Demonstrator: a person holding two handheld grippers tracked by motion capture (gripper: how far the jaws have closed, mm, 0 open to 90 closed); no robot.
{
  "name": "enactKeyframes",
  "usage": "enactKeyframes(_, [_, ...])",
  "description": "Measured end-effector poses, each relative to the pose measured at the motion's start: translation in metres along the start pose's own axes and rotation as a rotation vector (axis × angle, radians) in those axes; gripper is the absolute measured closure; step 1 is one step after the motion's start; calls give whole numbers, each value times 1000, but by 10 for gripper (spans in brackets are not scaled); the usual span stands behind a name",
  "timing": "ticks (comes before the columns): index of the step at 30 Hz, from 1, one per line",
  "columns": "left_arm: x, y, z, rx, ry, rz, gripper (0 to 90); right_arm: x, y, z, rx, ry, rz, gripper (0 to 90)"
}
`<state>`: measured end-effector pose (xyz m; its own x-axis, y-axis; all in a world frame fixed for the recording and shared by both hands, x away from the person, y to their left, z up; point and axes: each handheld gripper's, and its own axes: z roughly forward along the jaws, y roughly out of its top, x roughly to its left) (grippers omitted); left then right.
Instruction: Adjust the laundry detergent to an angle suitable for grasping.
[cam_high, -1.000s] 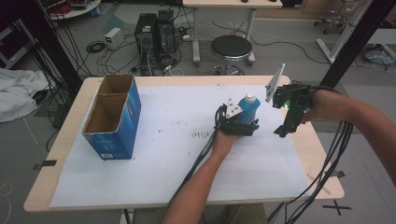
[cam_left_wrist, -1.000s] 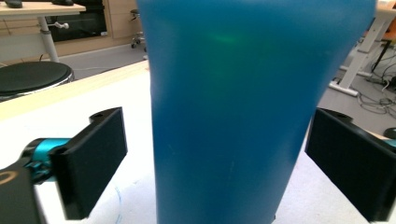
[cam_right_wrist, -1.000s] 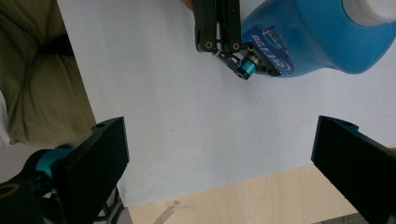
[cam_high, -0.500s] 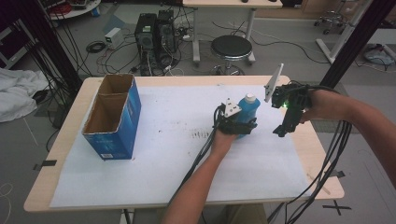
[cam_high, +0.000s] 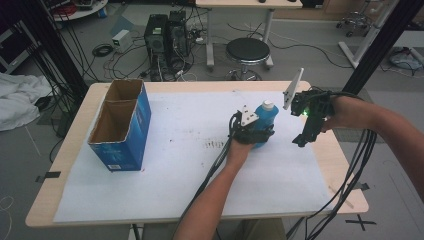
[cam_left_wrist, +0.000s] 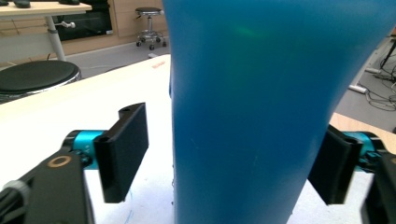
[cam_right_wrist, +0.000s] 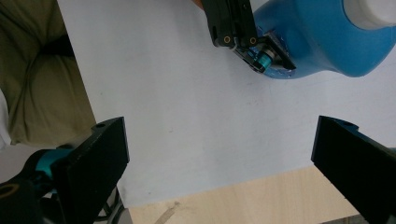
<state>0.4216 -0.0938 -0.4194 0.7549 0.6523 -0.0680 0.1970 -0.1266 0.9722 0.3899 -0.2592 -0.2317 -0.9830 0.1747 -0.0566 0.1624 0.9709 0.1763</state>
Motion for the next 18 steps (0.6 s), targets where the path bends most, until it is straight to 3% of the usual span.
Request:
enactKeyframes(14, [-4, 3, -2, -13, 0, 33, 429, 1, 0, 0, 3, 1, 5, 31])
enactKeyframes(18, [-5, 3, -2, -10, 2, 30, 441, 1, 0, 0, 5, 0, 7, 31])
